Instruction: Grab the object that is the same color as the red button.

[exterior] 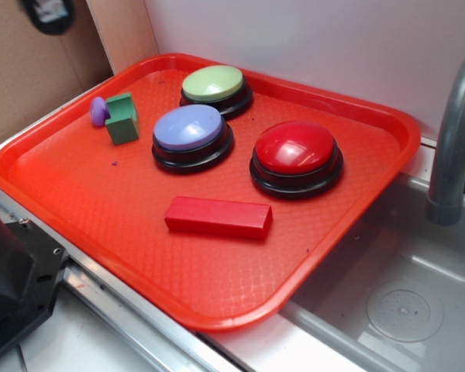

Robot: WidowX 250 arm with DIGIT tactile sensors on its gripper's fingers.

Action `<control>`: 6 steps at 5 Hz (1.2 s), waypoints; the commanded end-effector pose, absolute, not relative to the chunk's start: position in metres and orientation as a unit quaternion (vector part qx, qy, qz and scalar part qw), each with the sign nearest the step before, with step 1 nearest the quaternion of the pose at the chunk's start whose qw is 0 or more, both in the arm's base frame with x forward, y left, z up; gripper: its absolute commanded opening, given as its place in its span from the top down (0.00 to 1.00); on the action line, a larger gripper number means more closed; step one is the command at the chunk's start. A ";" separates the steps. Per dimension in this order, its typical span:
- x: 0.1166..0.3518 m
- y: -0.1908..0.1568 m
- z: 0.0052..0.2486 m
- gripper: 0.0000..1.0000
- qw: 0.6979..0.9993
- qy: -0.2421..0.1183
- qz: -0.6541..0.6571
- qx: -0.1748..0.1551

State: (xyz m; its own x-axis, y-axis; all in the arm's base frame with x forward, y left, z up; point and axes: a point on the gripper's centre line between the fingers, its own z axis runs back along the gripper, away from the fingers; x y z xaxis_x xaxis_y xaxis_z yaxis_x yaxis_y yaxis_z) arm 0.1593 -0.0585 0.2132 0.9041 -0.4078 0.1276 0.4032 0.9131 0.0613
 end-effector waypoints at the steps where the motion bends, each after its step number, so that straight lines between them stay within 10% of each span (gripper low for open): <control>1: 0.180 -0.099 0.165 0.00 0.908 -0.132 -0.398 -0.006; 5: 0.189 -0.111 0.050 0.00 0.900 -0.112 -0.415 -0.074; 6: 0.191 -0.109 0.039 0.00 0.907 -0.088 -0.411 -0.033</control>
